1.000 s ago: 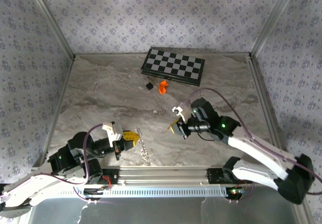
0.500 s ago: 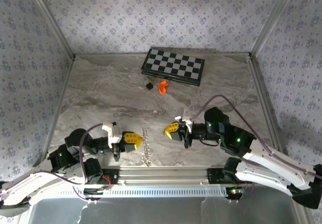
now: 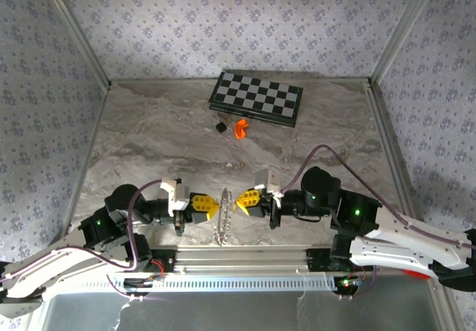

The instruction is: Put the keys on the keyring

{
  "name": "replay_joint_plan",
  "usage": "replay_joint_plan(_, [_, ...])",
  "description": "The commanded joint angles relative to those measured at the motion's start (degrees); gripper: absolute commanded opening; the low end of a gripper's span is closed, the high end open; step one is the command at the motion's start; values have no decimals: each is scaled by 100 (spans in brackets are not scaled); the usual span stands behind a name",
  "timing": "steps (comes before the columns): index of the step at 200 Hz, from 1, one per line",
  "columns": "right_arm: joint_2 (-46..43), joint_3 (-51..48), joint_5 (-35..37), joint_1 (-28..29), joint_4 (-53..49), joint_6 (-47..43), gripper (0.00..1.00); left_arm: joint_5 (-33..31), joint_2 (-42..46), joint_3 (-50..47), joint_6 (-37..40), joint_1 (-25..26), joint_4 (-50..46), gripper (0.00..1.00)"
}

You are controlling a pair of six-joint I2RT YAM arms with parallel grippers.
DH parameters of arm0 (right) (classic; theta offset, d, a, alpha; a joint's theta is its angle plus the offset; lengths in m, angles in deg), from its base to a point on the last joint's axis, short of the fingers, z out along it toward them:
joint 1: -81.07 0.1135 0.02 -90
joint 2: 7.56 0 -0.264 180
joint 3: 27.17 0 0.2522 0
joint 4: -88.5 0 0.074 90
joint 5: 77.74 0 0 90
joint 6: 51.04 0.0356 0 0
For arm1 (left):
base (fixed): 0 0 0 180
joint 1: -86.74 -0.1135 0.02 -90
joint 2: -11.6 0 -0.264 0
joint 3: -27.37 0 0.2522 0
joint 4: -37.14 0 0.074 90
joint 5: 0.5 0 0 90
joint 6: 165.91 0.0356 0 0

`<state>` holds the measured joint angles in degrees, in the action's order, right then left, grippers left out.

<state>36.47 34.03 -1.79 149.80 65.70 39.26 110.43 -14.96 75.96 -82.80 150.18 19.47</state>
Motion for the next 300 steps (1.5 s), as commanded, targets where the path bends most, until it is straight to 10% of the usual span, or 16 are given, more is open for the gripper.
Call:
replay_joint_plan(1, [-46, 203, 338, 137, 84, -183, 0, 184, -31, 272, 98, 27, 425, 0])
replay_joint_plan(300, [186, 407, 596, 596, 443, -197, 0, 113, -36, 144, 92, 28, 548, 0])
